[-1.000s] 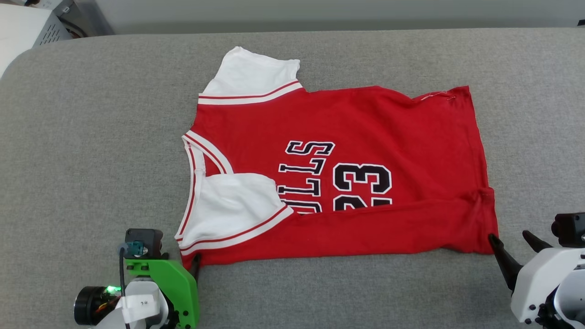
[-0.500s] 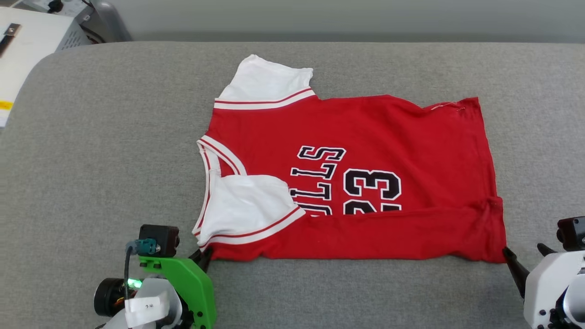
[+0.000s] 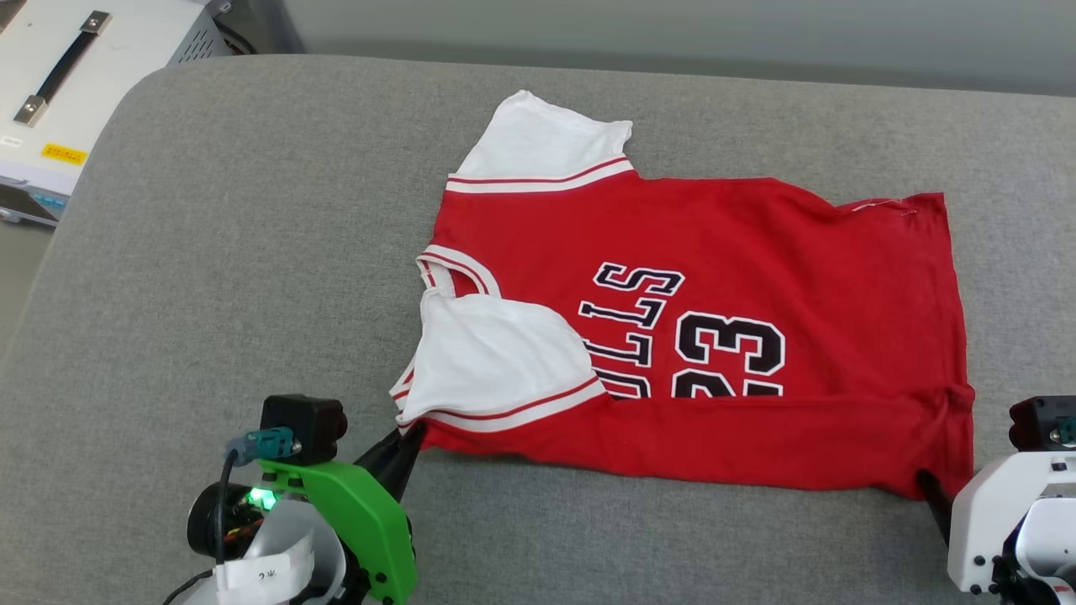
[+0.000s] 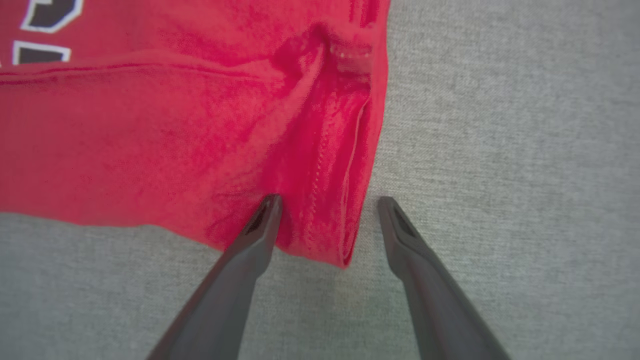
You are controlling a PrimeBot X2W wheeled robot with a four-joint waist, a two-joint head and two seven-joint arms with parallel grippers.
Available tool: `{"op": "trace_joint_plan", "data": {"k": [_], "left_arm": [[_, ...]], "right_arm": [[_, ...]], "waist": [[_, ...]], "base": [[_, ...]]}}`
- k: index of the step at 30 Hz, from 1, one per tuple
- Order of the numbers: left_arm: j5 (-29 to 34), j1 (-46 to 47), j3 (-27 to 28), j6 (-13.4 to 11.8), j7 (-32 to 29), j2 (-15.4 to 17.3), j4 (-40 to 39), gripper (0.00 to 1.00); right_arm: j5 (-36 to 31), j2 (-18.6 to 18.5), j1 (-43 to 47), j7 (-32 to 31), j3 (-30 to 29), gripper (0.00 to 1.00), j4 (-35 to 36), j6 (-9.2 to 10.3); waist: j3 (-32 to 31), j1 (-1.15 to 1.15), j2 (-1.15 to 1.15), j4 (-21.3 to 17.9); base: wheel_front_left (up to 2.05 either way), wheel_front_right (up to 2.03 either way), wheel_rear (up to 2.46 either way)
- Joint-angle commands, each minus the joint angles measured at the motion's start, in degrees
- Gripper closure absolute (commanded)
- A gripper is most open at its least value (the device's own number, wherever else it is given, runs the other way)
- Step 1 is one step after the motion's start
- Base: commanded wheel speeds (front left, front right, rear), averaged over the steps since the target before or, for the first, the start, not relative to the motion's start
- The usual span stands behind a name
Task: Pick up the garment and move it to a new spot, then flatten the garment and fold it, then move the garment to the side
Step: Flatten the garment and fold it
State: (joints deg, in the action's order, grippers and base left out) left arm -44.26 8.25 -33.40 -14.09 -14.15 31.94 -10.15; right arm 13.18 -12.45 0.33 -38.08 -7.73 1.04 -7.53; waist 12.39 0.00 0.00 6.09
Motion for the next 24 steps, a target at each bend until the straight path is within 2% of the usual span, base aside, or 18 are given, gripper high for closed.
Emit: {"op": "trace_joint_plan", "data": {"k": [1, 7, 8, 10, 11, 24], "left_arm": [[0.5, -0.4, -0.1, 0.3, 0.3, -0.2, -0.2, 1.00], [1.0, 0.3, -0.3, 0.4, 0.2, 0.0, 0.2, 1.00], [1.0, 0.4, -0.4, 0.4, 0.2, 0.0, 0.3, 1.00], [0.9, 0.4, -0.4, 0.5, 0.2, 0.0, 0.7, 1.00], [0.7, 0.4, -0.3, 0.5, 0.3, 0.0, 0.9, 1.00], [-1.1, -3.3, -1.2, 0.5, -1.4, 1.4, 5.0, 1.00]], "right_arm": [[-0.9, 0.6, -1.2, 0.0, -0.6, 0.00, -0.8, 0.04], [-2.9, 2.4, -1.6, -1.8, -1.8, 0.00, -3.9, 0.04], [-2.7, 2.7, -1.6, -2.0, -1.9, 0.35, -4.2, 0.04], [-2.4, 3.0, -1.5, -2.4, -1.8, 0.95, -4.7, 0.04], [-2.3, 3.0, -1.4, -2.5, -1.8, 1.00, -4.9, 0.04], [-0.2, 1.2, 1.3, -3.1, -4.3, 1.00, -3.1, 0.04]], "waist": [[1.0, 0.00, 0.00, 0.6], [2.1, 0.00, 0.00, 0.9], [2.1, 0.00, 0.00, 0.9], [2.0, 0.00, 0.00, 0.8], [1.8, 0.00, 0.00, 0.7], [-4.5, 0.00, 0.00, -0.9]], "base": [[0.00, 0.00, 0.00], [0.00, 0.00, 0.00], [0.00, 0.00, 0.00], [0.00, 0.00, 0.00], [0.00, 0.00, 0.00], [0.00, 0.00, 0.00]]}}
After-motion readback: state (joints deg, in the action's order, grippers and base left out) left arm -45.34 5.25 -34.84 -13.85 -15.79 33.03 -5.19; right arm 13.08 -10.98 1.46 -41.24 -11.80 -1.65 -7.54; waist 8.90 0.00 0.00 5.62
